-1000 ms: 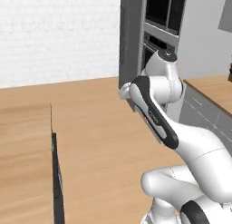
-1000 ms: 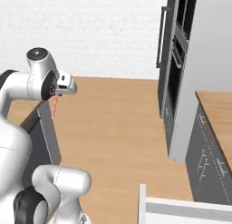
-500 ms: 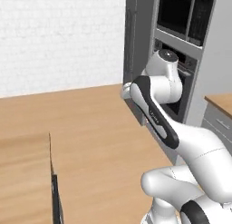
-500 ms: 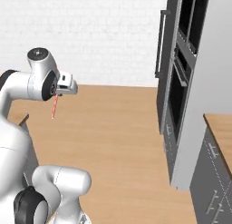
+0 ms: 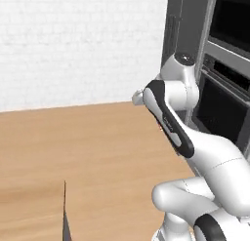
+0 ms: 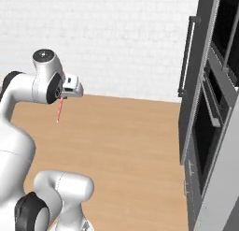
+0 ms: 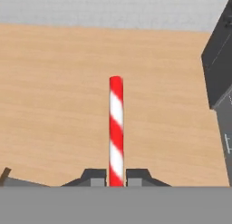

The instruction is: Take a straw from the drawer in front and place it inside the glass cup on the dining counter.

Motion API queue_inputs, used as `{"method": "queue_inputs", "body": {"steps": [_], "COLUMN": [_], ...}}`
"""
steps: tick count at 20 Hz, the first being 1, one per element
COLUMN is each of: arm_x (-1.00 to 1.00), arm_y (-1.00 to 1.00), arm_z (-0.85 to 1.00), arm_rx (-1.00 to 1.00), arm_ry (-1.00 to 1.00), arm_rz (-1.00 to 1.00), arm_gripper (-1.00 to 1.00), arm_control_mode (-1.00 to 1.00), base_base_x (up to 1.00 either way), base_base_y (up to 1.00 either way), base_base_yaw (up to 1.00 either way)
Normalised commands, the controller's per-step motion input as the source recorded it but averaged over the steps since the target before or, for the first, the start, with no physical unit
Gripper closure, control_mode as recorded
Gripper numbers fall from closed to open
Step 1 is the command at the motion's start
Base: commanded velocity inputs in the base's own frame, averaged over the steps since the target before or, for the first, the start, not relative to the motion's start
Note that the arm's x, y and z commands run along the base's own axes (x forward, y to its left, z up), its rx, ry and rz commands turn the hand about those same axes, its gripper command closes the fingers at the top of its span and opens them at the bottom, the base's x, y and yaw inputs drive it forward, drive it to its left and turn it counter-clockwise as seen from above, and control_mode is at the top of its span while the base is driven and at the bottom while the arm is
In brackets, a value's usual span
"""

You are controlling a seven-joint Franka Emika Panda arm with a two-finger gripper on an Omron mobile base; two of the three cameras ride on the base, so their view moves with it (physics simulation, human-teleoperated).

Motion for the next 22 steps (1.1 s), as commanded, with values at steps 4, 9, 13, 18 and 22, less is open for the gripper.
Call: {"method": "queue_inputs", "body": {"steps": [4, 9, 13, 18, 22], "arm_x": [0.0, 0.0, 0.0, 0.0, 0.0], "arm_y": [0.0, 0.0, 0.0, 0.0, 0.0], "arm_z": [0.0, 0.0, 0.0, 0.0, 0.0], "arm_rx": [0.0, 0.0, 0.0, 0.0, 0.0], "arm_ry": [0.0, 0.0, 0.0, 0.0, 0.0], "arm_rz": [0.0, 0.0, 0.0, 0.0, 0.0], "arm_gripper": [1.0, 1.0, 1.0, 1.0, 1.0], "arm_control_mode": [1.0, 1.0, 1.0, 1.0, 1.0], "base_base_x": [1.0, 1.0, 1.0, 1.0, 1.0], "base_base_y": [-0.01, 0.0, -0.07, -0.14, -0.12], "base_base_yaw": [0.53, 0.63, 0.65, 0.69, 0.71]}}
